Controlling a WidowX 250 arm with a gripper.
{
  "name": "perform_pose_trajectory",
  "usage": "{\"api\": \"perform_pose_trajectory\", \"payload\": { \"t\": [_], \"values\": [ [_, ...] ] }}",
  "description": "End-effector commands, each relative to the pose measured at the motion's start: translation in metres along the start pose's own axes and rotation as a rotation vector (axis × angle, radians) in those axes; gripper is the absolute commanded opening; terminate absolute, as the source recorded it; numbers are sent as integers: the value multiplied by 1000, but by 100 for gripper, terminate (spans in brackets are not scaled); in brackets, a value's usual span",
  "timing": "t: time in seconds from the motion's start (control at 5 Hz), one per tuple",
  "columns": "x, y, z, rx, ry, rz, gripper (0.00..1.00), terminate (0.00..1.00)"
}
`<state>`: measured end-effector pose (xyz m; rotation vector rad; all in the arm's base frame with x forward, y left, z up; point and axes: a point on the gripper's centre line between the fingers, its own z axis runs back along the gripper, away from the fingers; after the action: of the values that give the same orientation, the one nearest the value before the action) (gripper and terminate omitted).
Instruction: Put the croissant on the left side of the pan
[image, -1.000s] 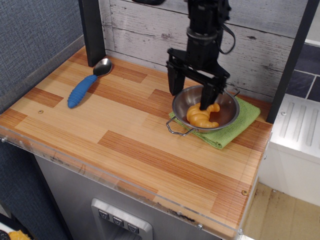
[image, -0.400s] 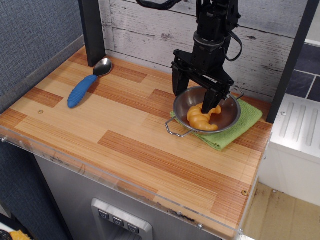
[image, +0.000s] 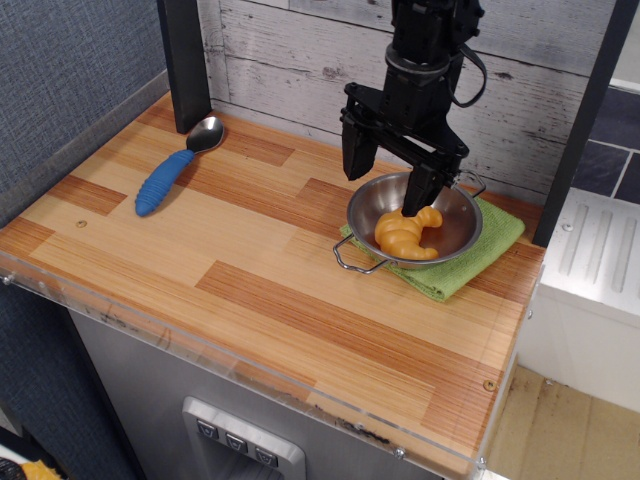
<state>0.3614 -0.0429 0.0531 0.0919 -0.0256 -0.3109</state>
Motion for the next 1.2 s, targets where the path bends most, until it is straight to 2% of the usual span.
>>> {"api": "perform_pose_trajectory", "payload": {
  "t": [0.0, 0.8, 1.0],
  "values": [
    [3, -13, 22, 22, -57, -42, 100, 0],
    [-5, -10, -34, 30, 62, -37, 100, 0],
    [-6, -7, -38, 16, 36, -12, 0, 0]
  ]
}}
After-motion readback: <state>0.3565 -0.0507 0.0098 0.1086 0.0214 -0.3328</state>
